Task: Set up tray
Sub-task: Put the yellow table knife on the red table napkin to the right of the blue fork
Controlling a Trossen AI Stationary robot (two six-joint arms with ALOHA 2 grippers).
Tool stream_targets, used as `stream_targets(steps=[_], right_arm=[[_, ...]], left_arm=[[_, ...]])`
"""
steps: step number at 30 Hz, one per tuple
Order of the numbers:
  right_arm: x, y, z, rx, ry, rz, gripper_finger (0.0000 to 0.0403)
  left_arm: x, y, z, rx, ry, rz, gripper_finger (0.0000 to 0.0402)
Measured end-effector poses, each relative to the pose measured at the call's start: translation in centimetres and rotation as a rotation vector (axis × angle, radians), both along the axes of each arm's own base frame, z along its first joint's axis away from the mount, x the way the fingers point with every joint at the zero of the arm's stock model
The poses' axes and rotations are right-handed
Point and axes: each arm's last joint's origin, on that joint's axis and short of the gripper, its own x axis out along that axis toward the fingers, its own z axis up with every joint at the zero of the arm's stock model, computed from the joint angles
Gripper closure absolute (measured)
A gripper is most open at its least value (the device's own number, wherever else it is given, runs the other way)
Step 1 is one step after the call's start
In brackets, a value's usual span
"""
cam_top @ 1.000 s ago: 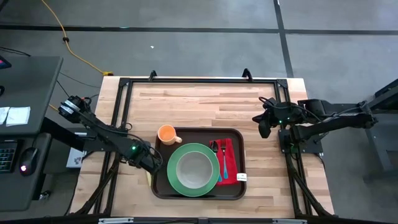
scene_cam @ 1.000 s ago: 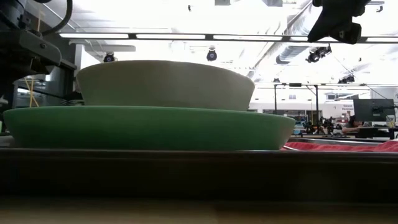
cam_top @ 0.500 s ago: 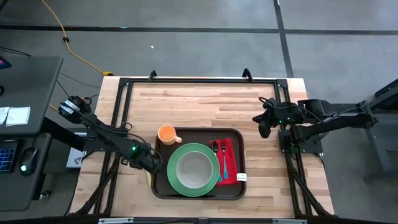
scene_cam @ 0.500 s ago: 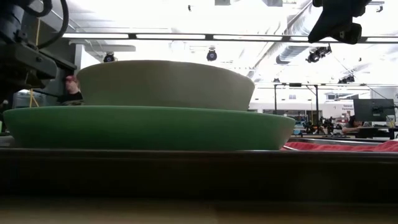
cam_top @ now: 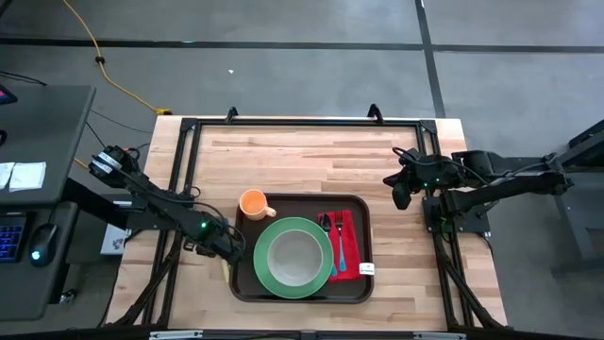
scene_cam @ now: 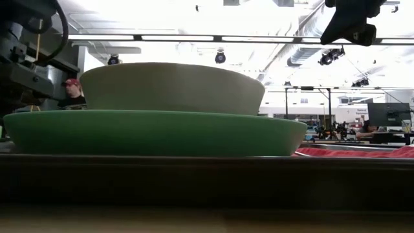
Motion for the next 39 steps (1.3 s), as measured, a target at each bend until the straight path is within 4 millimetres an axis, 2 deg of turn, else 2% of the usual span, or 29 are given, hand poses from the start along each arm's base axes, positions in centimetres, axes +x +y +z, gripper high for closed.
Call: stream_targets(steps=[10,39], right_arm=[[0.0,0.0,0.0,0.0,0.0,0.0,0.0403],[0.0,0.0,0.0,-0.008,0.003,0.006,0.0403]], left_arm=[[0.3,0.5,-1.2,-0.021,0.011,0.029,0.0179],[0.5,0.4,-1.2,-0.027,0.01,0.028,0.018]])
